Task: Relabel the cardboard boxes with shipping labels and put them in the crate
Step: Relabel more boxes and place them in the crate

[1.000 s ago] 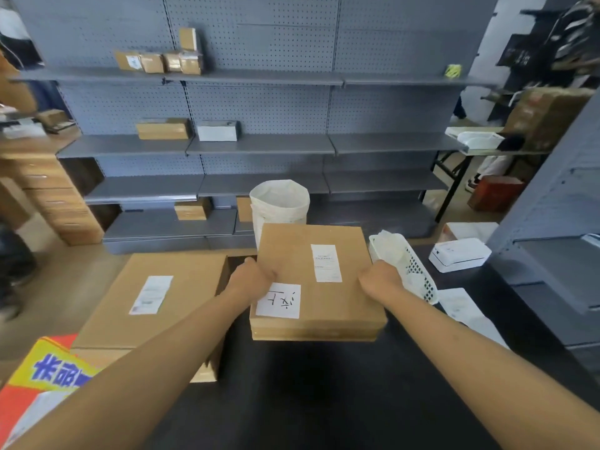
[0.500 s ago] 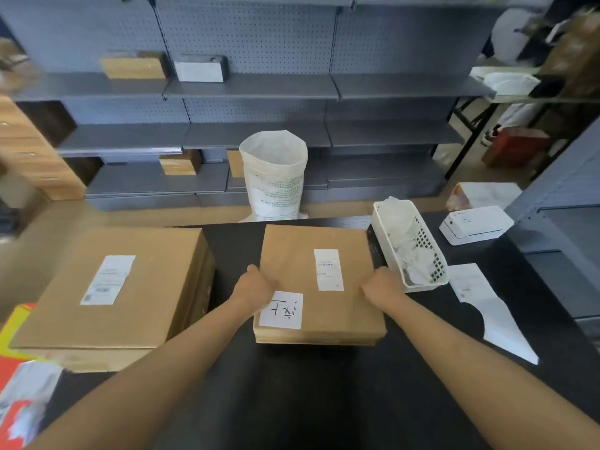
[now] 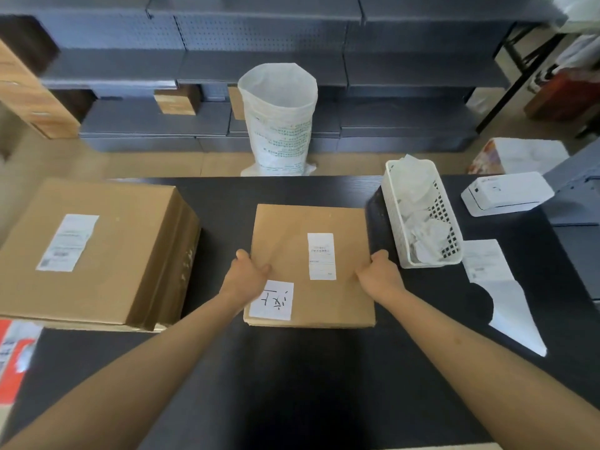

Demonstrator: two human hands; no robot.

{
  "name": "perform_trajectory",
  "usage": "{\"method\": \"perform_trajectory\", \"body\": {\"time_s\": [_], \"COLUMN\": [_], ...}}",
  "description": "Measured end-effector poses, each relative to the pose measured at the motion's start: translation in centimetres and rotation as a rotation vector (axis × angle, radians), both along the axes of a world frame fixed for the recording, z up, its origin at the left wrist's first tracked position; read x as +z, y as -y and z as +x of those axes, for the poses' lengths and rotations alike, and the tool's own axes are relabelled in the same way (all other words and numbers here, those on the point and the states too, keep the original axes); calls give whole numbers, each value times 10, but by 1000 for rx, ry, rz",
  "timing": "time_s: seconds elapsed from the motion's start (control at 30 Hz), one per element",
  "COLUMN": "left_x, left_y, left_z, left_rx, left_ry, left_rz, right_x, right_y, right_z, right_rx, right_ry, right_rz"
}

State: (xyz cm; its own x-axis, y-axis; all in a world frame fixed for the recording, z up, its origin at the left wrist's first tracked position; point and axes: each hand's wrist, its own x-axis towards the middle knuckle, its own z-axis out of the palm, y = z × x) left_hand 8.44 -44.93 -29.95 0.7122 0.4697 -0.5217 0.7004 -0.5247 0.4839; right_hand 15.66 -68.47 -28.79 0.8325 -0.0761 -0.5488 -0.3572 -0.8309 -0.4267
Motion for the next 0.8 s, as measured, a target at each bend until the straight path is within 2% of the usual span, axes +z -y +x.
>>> {"method": "perform_trajectory", "body": {"time_s": [0.13, 0.23, 0.3, 0.4, 0.63, 0.8], "left_x": [1, 0, -3, -7, -14, -16], "left_y": [-3, -2, -1, 2, 6, 7], "left_z": [2, 5, 8, 14, 15, 13], "left_rx": [-3, 31, 51, 53, 139, 165], "left_ry": [-54, -66, -33, 49, 98, 156], "left_rz": [25, 23, 16, -37, -240, -280], "right_x": [2, 2, 0, -6, -14, -20], "right_y": [0, -3, -8, -23, -45, -48], "right_z": [5, 10, 15, 22, 35, 39], "right_rx": [3, 184, 362, 465, 360, 284], "right_ry": [17, 346, 483, 409, 412, 406], "right_rz": [-43, -185, -142, -23, 64, 101]}}
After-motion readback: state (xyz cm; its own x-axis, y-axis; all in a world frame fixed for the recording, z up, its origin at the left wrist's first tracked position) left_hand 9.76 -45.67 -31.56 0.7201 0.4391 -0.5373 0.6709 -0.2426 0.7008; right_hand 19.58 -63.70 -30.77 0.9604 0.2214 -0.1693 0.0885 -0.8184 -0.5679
